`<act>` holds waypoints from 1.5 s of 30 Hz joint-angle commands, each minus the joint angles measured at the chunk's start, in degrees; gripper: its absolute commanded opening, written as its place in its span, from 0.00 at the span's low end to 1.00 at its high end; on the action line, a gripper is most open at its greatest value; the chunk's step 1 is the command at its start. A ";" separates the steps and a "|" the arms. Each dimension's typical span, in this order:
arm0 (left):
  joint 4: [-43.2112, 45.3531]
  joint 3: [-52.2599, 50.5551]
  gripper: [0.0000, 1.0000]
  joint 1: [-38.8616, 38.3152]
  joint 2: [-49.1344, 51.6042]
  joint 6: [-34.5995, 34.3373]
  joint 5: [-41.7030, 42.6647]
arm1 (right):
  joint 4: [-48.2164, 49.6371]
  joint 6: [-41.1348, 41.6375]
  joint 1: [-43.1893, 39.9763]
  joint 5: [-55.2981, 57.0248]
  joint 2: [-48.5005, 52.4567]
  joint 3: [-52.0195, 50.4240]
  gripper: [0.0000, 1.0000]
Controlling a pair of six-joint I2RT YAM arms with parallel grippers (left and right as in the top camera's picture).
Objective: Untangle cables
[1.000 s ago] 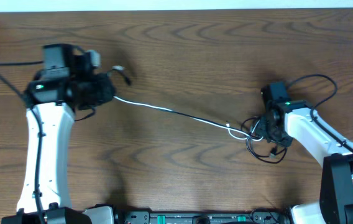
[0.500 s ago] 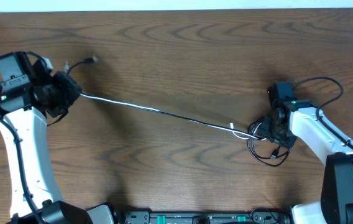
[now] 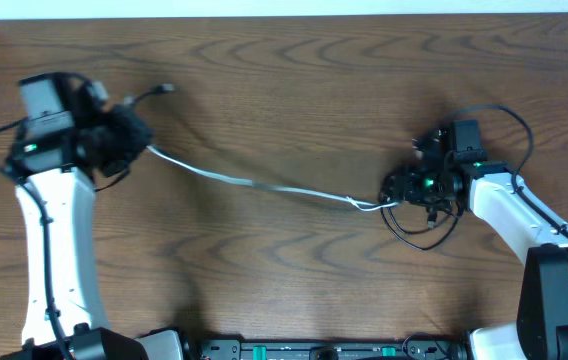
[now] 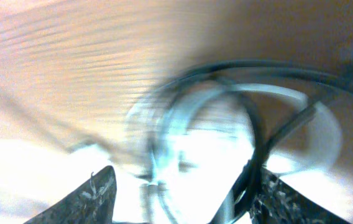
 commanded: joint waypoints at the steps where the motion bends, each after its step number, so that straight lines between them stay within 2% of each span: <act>1: -0.94 0.96 0.08 -5.40 1.38 5.14 -0.11 | 1.92 -8.94 1.05 -19.04 0.72 -0.07 0.61; 7: -3.02 0.96 0.09 -13.11 5.40 5.16 -3.82 | 0.85 -8.92 2.14 -15.04 0.72 -0.07 0.61; 9: -2.99 0.96 0.22 -14.95 6.73 5.14 -3.80 | 0.22 -8.92 2.27 -13.31 0.72 -0.07 0.61; 12: -3.02 0.96 0.53 -17.64 8.63 5.14 -3.80 | -0.31 -8.94 2.36 -12.96 0.72 -0.07 0.49; 14: -2.97 0.96 0.64 -19.69 9.86 5.14 -3.80 | -0.39 -8.94 2.40 -12.96 0.72 -0.07 0.45; 16: -2.95 0.96 0.66 -21.33 10.71 5.14 -3.80 | -0.42 -8.92 2.40 -12.63 0.72 -0.07 0.42; 19: -2.95 0.96 0.66 -23.93 11.82 5.14 -3.80 | -0.61 -8.92 2.56 -11.91 0.72 -0.07 0.33; 23: -2.47 0.96 0.66 -27.45 12.52 5.11 -3.80 | -0.96 -8.92 3.56 -11.82 0.72 -0.07 0.29; 27: -0.74 0.96 0.66 -30.93 12.52 5.14 -3.82 | -3.26 -8.92 5.77 -7.93 0.72 -0.07 0.14; 30: 0.11 0.96 0.66 -32.87 12.57 5.11 -3.82 | -4.11 -8.87 7.58 -3.69 0.72 -0.07 0.14; 34: 0.48 0.96 0.66 -35.28 12.72 5.11 -3.78 | -4.07 -6.69 9.35 1.81 0.72 -0.07 0.22; 40: 0.90 0.96 0.66 -38.53 12.74 5.11 -3.78 | -4.09 -6.54 10.88 6.38 0.72 -0.07 0.25; 42: 1.55 0.96 0.66 -39.58 12.79 5.11 -3.80 | -4.07 -6.56 11.39 6.58 0.72 -0.09 0.23; 45: 2.93 0.96 0.67 -40.89 12.85 5.11 -3.82 | -4.07 -6.56 12.07 6.56 0.72 -0.09 0.10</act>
